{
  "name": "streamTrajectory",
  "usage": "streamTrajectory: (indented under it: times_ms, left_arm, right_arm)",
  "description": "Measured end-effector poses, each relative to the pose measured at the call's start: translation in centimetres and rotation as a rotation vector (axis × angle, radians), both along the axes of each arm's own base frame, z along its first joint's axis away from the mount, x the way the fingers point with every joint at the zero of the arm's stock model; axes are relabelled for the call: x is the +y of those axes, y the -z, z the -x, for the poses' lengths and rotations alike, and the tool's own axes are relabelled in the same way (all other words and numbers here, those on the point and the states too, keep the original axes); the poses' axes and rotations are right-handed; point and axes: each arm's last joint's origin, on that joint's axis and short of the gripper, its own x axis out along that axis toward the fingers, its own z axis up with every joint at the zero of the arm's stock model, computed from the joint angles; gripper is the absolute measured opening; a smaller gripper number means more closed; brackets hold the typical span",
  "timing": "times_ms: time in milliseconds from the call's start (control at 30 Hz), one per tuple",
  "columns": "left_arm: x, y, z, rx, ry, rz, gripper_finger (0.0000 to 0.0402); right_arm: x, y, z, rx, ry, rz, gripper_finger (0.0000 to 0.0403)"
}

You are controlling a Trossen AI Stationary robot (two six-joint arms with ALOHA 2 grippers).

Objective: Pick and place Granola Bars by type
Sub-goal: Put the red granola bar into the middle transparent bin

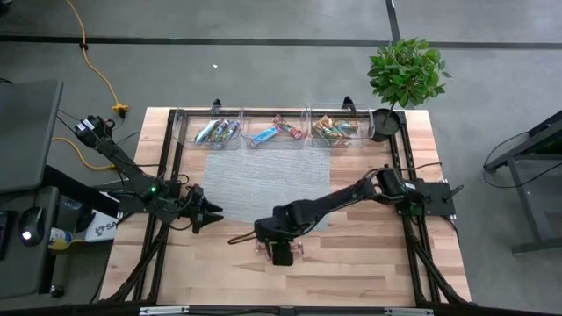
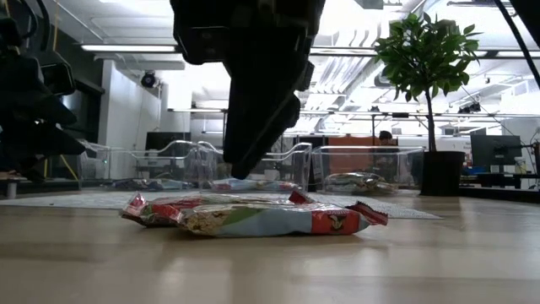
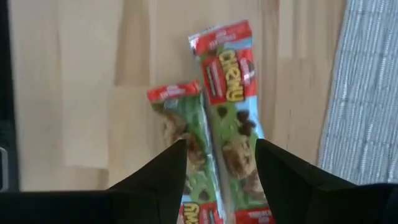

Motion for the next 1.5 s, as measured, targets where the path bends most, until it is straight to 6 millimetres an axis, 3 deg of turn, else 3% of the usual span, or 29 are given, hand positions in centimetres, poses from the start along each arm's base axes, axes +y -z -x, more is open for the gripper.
streamTrajectory:
  times_ms: [767, 1167, 1500]
  left_arm:
    - [0.0, 0.0, 0.0, 0.000, -0.004, 0.009, 0.0206]
    - [0.0, 0.0, 0.0, 0.001, -0.009, 0.022, 0.0206]
    - [0.0, 0.0, 0.0, 0.001, -0.009, 0.022, 0.0206]
  right_arm:
    - [0.4, 3.8, 0.9, -0.022, -0.001, 0.033, 0.0177]
    - [0.2, 4.2, 1.2, -0.034, 0.000, 0.097, 0.0174]
    - [0.1, 4.3, 1.1, -0.046, -0.012, 0.131, 0.0140]
